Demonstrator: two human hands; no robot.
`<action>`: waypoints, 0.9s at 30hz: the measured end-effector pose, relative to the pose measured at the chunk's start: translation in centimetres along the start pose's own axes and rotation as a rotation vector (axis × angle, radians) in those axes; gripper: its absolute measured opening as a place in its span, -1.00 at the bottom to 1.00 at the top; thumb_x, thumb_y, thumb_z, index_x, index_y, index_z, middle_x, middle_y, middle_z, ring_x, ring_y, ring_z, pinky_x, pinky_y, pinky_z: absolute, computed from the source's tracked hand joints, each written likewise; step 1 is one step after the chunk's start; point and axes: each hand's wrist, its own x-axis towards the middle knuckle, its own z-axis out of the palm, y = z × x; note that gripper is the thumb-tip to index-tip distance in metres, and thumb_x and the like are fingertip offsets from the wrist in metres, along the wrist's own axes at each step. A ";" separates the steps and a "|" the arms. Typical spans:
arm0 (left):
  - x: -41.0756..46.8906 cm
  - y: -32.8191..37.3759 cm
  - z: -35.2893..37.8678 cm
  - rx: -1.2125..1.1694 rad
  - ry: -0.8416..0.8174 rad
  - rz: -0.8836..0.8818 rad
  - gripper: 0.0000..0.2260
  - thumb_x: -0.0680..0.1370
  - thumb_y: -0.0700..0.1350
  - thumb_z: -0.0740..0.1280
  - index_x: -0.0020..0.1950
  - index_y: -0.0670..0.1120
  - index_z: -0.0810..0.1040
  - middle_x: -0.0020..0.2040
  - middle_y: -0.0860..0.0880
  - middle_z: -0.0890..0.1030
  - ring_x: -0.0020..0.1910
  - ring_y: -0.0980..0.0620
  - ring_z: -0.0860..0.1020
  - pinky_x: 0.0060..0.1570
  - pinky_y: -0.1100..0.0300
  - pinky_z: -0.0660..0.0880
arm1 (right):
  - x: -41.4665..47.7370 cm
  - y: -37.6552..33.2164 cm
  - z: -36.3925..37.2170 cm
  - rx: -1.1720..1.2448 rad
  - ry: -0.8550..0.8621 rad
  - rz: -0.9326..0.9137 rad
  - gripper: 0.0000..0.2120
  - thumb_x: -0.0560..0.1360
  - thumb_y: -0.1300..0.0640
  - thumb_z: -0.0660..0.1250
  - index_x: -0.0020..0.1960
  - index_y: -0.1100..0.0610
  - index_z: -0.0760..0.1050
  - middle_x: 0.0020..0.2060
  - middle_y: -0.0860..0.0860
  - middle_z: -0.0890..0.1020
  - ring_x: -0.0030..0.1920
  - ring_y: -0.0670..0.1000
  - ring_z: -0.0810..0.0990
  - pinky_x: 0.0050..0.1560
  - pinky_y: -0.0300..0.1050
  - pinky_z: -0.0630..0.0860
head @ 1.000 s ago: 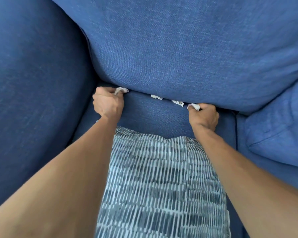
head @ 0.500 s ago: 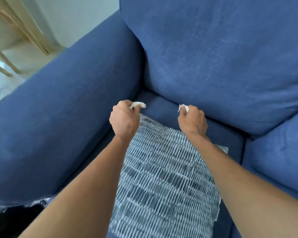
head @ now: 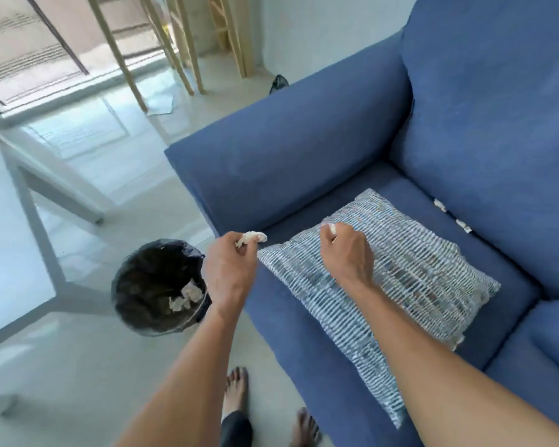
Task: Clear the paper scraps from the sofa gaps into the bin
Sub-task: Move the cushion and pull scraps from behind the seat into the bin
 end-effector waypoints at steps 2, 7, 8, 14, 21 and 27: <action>-0.5 -3.2 -2.5 -0.004 0.052 -0.079 -0.79 0.53 0.09 0.38 -0.03 -0.01 0.70 -0.16 -0.04 0.72 -0.09 -0.16 0.66 -0.19 0.15 0.39 | -2.6 -2.0 2.0 -0.006 -0.048 -0.067 -0.60 0.63 -0.09 0.14 -0.11 0.20 0.55 -0.18 0.24 0.67 -0.10 0.30 0.63 -0.25 -0.02 0.29; 0.1 -12.6 -7.3 -0.015 0.140 -0.263 -0.73 0.52 0.11 0.43 0.10 -0.01 0.71 -0.02 -0.05 0.75 0.04 -0.12 0.68 -0.04 0.11 0.53 | -7.7 -8.1 7.5 0.094 -0.122 -0.243 -0.63 0.62 -0.05 0.18 -0.28 0.10 0.27 -0.40 0.10 0.53 -0.32 0.23 0.46 -0.35 -0.04 0.23; 0.1 -14.8 -7.8 -0.030 0.150 -0.295 -0.72 0.52 0.11 0.43 0.13 -0.02 0.71 0.00 -0.05 0.75 0.05 -0.10 0.68 -0.03 0.12 0.53 | -8.5 -9.1 8.7 0.111 -0.132 -0.286 -0.63 0.62 -0.04 0.20 -0.30 0.09 0.24 -0.43 0.06 0.49 -0.35 0.20 0.42 -0.37 -0.04 0.22; -0.7 -25.0 -9.8 -0.012 0.175 -0.459 -0.73 0.56 0.08 0.38 0.15 -0.03 0.70 0.04 -0.07 0.74 0.06 -0.13 0.66 -0.09 0.14 0.45 | -12.7 -13.1 16.0 0.051 -0.286 -0.399 -0.72 0.59 0.03 0.25 -0.19 0.21 0.49 -0.29 0.13 0.63 -0.21 0.22 0.54 -0.30 0.03 0.43; 1.8 -28.5 -11.1 -0.070 0.119 -0.459 -0.75 0.53 0.04 0.44 0.15 -0.02 0.72 0.07 -0.06 0.74 0.09 -0.10 0.68 -0.01 0.15 0.50 | -14.5 -16.4 20.2 0.002 -0.322 -0.369 -0.77 0.59 0.00 0.27 -0.07 0.14 0.58 -0.27 0.07 0.65 -0.24 0.12 0.55 -0.35 -0.07 0.42; 5.6 -28.6 -11.6 -0.155 0.028 -0.408 -0.80 0.51 -0.02 0.47 0.10 -0.04 0.66 0.06 -0.06 0.74 0.11 -0.08 0.67 0.15 0.01 0.60 | -14.0 -18.2 21.6 -0.028 -0.314 -0.293 -0.80 0.57 0.03 0.28 -0.07 0.14 0.59 -0.26 0.07 0.65 -0.26 0.11 0.54 -0.35 -0.09 0.42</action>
